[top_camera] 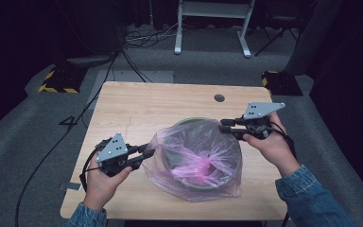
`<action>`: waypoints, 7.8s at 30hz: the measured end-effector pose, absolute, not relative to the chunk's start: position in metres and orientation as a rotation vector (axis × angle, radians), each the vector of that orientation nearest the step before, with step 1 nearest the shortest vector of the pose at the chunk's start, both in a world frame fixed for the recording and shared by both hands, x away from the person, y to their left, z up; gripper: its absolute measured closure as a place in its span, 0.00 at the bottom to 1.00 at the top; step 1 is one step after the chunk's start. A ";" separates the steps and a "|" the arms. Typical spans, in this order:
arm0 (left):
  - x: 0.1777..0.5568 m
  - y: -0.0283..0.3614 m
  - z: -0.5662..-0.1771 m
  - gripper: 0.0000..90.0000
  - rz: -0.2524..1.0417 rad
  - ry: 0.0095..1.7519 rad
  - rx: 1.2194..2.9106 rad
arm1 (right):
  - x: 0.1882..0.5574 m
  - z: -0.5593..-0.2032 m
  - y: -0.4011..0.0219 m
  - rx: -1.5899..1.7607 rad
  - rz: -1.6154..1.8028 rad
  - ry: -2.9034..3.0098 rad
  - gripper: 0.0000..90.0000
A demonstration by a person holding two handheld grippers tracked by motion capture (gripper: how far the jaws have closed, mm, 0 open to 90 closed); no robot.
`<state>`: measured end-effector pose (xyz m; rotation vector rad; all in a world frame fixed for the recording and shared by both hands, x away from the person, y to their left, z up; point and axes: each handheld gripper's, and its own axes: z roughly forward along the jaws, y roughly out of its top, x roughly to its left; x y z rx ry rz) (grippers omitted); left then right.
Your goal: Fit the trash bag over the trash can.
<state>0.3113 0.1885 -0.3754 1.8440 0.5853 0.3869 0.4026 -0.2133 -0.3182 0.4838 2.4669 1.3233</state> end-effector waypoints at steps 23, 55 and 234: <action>0.359 0.173 -0.400 0.96 0.388 0.708 1.868 | 0.470 -0.346 -0.219 0.681 1.358 2.431 1.00; 0.367 0.168 -0.389 0.99 0.451 0.713 1.888 | 0.483 -0.351 -0.188 0.629 1.331 2.538 1.00; 0.280 0.234 -0.452 0.26 0.447 0.779 1.878 | 0.375 -0.280 -0.163 0.524 1.536 2.420 0.25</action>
